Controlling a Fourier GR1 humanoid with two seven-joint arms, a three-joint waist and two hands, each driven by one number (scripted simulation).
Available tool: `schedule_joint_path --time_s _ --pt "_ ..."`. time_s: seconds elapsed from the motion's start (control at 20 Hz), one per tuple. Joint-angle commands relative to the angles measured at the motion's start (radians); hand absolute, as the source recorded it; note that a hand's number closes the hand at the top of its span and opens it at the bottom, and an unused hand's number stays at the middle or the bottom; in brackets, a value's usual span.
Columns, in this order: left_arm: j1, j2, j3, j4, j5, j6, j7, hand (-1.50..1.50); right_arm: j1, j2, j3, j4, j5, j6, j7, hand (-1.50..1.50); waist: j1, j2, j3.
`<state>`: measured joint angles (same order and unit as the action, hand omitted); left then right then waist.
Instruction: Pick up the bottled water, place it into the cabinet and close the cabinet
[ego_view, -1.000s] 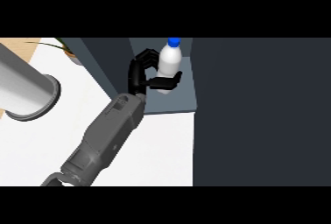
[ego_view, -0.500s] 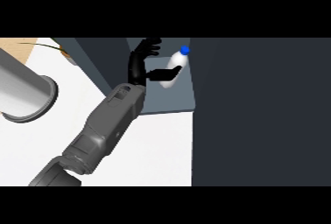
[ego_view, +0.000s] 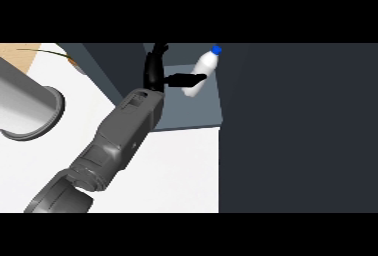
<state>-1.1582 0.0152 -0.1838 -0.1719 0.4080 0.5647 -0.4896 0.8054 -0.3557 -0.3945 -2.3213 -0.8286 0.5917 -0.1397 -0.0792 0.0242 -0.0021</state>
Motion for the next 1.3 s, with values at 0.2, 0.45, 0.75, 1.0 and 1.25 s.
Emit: schedule_joint_path --time_s 0.2,0.45,0.75,1.0,1.25 --pt "-0.012 -0.015 0.055 -0.048 0.04 -0.09 -0.132 -1.5 -0.015 0.006 -0.02 -0.084 -0.008 -0.037 0.025 -1.5 0.007 -0.002 0.0" --pt "-0.039 -0.015 0.055 -0.052 0.039 -0.136 -0.161 -1.5 -0.022 0.014 -0.034 -0.09 -0.005 -0.036 0.033 -1.5 0.019 -0.009 0.001" --pt "0.035 -0.015 -0.031 -0.171 0.132 -0.11 -0.151 -1.5 -0.058 0.025 0.019 -0.157 0.024 -0.11 0.093 -1.5 0.017 -0.018 0.001" --pt "0.124 -0.015 -0.117 -0.293 0.204 -0.093 -0.141 -1.5 -0.017 0.014 -0.039 -0.151 -0.014 -0.085 0.104 -1.5 0.029 -0.026 0.001" --pt "0.313 -0.015 -0.271 -0.516 0.245 -0.082 -0.117 -1.5 -0.041 0.025 -0.022 -0.148 -0.007 -0.114 0.122 -1.5 0.062 -0.034 0.001"
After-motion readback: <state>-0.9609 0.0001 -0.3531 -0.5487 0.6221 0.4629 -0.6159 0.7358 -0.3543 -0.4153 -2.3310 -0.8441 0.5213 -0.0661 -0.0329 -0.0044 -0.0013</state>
